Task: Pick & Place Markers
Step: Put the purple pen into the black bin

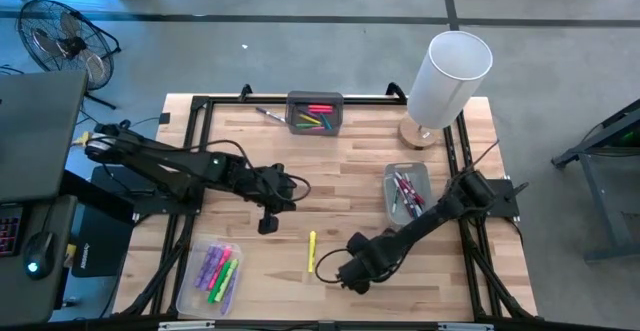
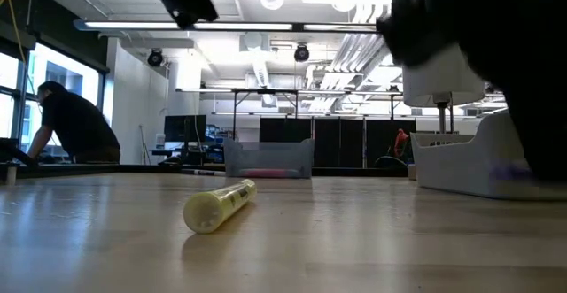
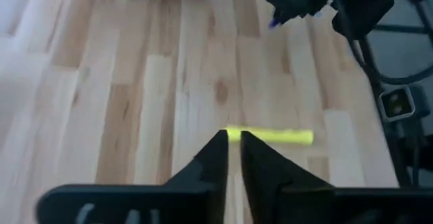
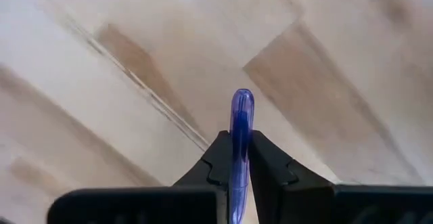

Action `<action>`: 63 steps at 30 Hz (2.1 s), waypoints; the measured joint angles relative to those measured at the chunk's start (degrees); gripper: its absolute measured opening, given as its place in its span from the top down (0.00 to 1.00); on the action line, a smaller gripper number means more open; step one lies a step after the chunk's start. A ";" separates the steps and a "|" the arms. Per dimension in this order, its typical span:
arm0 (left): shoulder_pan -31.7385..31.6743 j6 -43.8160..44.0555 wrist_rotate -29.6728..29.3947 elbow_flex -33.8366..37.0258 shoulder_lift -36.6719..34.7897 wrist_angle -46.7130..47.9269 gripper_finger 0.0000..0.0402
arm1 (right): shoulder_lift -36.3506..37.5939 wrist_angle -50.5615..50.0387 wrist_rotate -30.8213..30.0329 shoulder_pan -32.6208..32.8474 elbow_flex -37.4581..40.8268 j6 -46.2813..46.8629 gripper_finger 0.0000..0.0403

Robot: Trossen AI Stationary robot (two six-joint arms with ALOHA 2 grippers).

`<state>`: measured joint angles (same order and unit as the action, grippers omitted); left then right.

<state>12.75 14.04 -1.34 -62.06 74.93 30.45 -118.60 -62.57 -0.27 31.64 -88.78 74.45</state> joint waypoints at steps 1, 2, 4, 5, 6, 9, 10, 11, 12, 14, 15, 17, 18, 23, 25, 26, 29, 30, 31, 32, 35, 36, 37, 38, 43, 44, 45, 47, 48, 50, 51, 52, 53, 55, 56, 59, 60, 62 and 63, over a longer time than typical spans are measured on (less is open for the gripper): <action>0.00 -0.31 0.34 -0.05 0.99 -1.76 0.88 | 1.04 -0.15 -2.17 0.17 -0.34 0.01 0.95; 0.00 -0.37 0.50 -0.18 2.04 -2.99 0.85 | 2.18 0.35 -4.52 0.23 -0.43 0.05 0.95; 0.00 -0.30 0.58 -0.15 3.78 -3.90 0.78 | 5.43 1.29 -10.45 0.13 -0.53 -0.01 0.95; 0.00 -0.30 0.87 -0.13 4.49 -4.62 0.74 | 7.26 1.84 -14.00 0.10 -0.64 -0.20 0.95; 0.00 -0.28 1.09 -0.13 5.02 -5.46 0.71 | 9.35 2.10 -17.51 0.09 -0.64 -0.71 0.95; -0.02 -0.21 3.89 -0.51 6.34 -7.52 0.62 | 15.30 4.02 -27.51 0.06 -0.64 -4.08 0.95; -0.02 -0.25 5.27 -0.80 6.52 -8.45 0.59 | 17.25 4.99 -30.49 0.16 -0.64 -5.67 0.95; 0.00 -0.24 6.36 -1.18 6.52 -9.81 0.58 | 19.30 5.67 -33.83 0.48 -0.64 -7.44 0.95; 0.00 -0.24 6.97 -1.68 6.47 -11.96 0.57 | 21.26 6.02 -36.71 0.92 -0.66 -9.07 0.95; 0.04 -0.24 7.12 -2.77 6.41 -17.17 0.56 | 25.00 6.68 -42.00 1.36 -0.67 -12.63 0.95; 0.04 -0.26 6.76 -3.35 6.39 -19.20 0.56 | 26.66 7.04 -44.02 1.50 -0.69 -14.38 0.95; 0.02 -0.33 4.35 -5.04 6.44 -23.70 0.56 | 29.50 7.83 -46.68 1.44 -0.69 -17.93 0.94; 0.02 -0.82 3.15 -6.15 6.44 -25.38 0.56 | 30.76 8.37 -47.49 1.41 -0.69 -19.92 0.93; 0.00 -6.55 -2.62 -10.92 6.32 -31.85 0.56 | 34.45 13.87 -48.64 1.33 -0.69 -31.33 0.94; 0.00 -8.76 -2.74 -12.06 7.13 -34.20 0.56 | 35.07 16.79 -48.75 1.37 -0.69 -36.67 0.94; 0.00 -9.73 -2.96 -12.48 7.67 -34.97 0.56 | 35.43 18.33 -48.70 1.37 -0.69 -39.23 0.94; 0.13 -11.61 -3.78 -12.52 8.20 -35.68 0.56 | 36.37 22.90 -48.74 0.97 -0.69 -46.24 0.93; 0.57 -11.90 -3.95 -12.65 8.49 -37.11 0.56 | 36.56 24.20 -48.22 0.70 -0.71 -48.30 0.93; 0.77 -12.04 -4.69 -13.00 9.10 -39.29 0.56 | 36.63 25.71 -47.03 0.33 -0.71 -50.58 0.93; 0.77 -12.11 -6.13 -13.11 9.63 -40.75 0.56 | 36.63 27.45 -45.75 -0.10 -0.71 -52.81 0.94; 1.40 -12.10 -9.34 -12.76 11.32 -41.76 0.56 | 36.63 31.02 -43.23 -0.92 -0.71 -58.12 0.94; 1.53 -12.08 -9.51 -12.76 11.96 -42.82 0.56 | 36.63 31.60 -43.21 -1.21 -0.71 -59.27 0.94; 1.51 -12.13 -9.87 -12.76 12.59 -44.57 0.56 | 36.63 31.91 -43.17 -1.45 -0.71 -60.20 0.94; 1.53 -12.13 -10.71 -12.80 12.86 -45.27 0.56 | 36.63 32.02 -43.11 -1.73 -0.71 -61.07 0.94; 1.51 -9.14 -14.31 -12.81 13.19 -45.79 0.56 | 36.63 32.20 -41.22 -2.89 -0.71 -62.97 0.94; 1.51 -8.42 -14.57 -12.81 13.19 -45.88 0.56 | 36.63 32.17 -41.14 -3.17 -0.71 -62.97 0.94; 1.51 -8.08 -14.71 -12.81 13.19 -45.84 0.56 | 36.63 32.04 -41.15 -3.38 -0.71 -62.99 0.94; 1.49 -7.87 -14.85 -12.81 13.19 -45.74 0.57 | 36.63 32.00 -40.73 -4.00 -0.71 -63.03 0.94; 1.51 -7.79 -14.92 -12.81 13.19 -45.78 0.58 | 36.63 31.98 -40.30 -4.28 -0.71 -63.09 0.94; 1.51 -7.75 -14.93 -12.81 13.19 -45.87 0.62 | 36.63 32.02 -39.01 -4.86 -0.71 -63.42 0.93; 1.51 -7.56 -14.93 -12.81 13.19 -45.93 0.65 | 36.63 32.00 -38.46 -5.11 -0.71 -63.56 0.93; 1.51 -7.04 -14.93 -12.81 13.19 -46.19 0.68 | 36.63 31.98 -38.00 -5.39 -0.71 -63.60 0.93; 1.51 -6.40 -14.99 -12.81 13.19 -46.62 0.72 | 36.63 31.98 -37.40 -5.66 -0.71 -63.62 0.93; 1.51 -6.25 -15.34 -12.81 13.19 -46.80 0.79 | 36.63 32.08 -35.99 -6.25 -0.71 -63.54 0.93; 1.51 -6.31 -15.36 -12.81 13.19 -46.64 0.82 | 36.63 32.04 -35.55 -6.49 -0.71 -63.52 0.93; 1.51 -6.44 -15.52 -12.81 13.17 -46.15 0.90 | 36.63 31.98 -35.34 -6.89 -0.71 -63.76 0.91; 1.51 -6.34 -15.52 -12.81 13.15 -45.94 0.90 | 36.63 31.98 -35.24 -7.06 -0.71 -63.81 0.90; 1.51 -6.02 -15.54 -12.81 13.10 -45.34 0.90 | 36.63 31.78 -35.15 -7.67 -0.71 -63.94 0.87; 1.50 -5.69 -15.54 -12.81 13.10 -45.24 0.90 | 36.63 31.70 -35.29 -7.95 -0.71 -63.93 0.86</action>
<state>14.25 8.35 -16.88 -74.87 88.03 -14.80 -81.97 -30.86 -35.56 23.69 -89.49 10.52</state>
